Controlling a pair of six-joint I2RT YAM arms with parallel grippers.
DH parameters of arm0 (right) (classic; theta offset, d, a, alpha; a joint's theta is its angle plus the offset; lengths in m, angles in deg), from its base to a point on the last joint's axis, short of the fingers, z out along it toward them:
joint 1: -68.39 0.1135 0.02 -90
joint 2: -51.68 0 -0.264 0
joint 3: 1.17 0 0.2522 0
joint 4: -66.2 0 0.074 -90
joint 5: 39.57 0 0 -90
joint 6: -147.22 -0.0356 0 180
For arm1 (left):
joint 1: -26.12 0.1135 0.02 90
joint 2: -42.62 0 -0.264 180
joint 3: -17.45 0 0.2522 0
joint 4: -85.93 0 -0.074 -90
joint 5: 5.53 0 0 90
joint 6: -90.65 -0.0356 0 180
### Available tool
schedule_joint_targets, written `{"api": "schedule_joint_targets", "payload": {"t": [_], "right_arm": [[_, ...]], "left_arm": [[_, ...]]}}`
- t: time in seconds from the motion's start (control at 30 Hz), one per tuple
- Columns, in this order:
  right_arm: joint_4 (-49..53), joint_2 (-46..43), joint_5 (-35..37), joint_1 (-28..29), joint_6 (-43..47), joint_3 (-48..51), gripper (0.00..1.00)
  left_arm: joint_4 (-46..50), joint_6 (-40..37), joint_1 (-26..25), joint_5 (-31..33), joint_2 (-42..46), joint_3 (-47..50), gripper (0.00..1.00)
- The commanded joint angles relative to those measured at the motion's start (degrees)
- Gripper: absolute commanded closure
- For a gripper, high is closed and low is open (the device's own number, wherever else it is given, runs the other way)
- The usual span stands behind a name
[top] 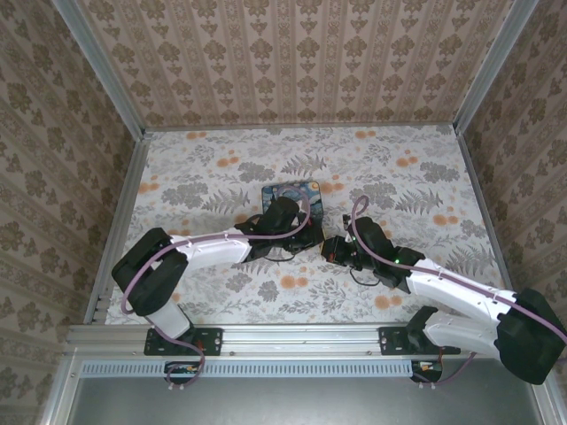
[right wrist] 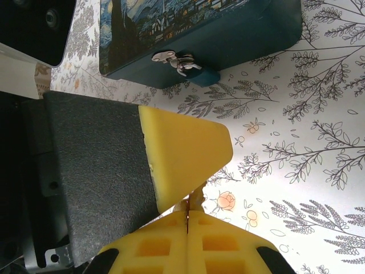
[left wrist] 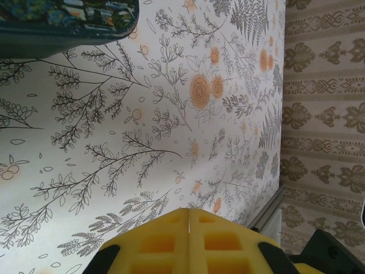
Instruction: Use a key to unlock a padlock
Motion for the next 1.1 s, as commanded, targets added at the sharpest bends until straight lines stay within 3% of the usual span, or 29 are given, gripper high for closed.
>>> {"api": "schedule_joint_targets", "payload": {"t": [0.0, 0.13, 0.17, 0.2, 0.37, 0.53, 0.83, 1.07], "right_arm": [[-2.75, -1.42, 0.74, -0.79, -0.28, -0.17, 1.0], [-2.59, -1.84, 0.91, -1.04, -0.38, -0.05, 1.0], [-2.69, -2.0, 0.99, -1.13, -0.47, 0.08, 0.97], [-2.79, -2.33, 1.01, -1.3, -0.65, 0.34, 0.83], [-3.4, -5.78, 1.4, -2.9, -1.84, 2.18, 0.71], [-6.19, -8.88, 0.44, -5.2, -3.37, 5.15, 0.68], [-30.28, -6.52, -4.84, -5.88, -3.43, 12.0, 0.46], [-46.22, -0.42, -6.63, -5.64, -5.89, 11.36, 0.41]], "left_arm": [[0.22, -1.22, -1.03, -0.57, 0.03, 1.56, 1.0], [-1.66, -1.56, -0.79, 1.41, 1.09, 3.2, 1.0], [-2.5, -1.75, -0.6, 1.88, 1.47, 3.91, 1.0], [-3.67, -1.76, -0.44, 2.45, 1.95, 4.65, 1.0], [-6.91, -3.44, 1.35, 3.98, 4.24, 7.64, 1.0], [-12.15, -5.91, 3.45, 4.7, 7.05, 11.41, 1.0], [-31.17, -8.7, 7.09, 1.64, 10.87, 18.57, 1.0], [-45.79, -6.8, 8.49, 1.59, 11.8, 21.39, 1.0]]}}
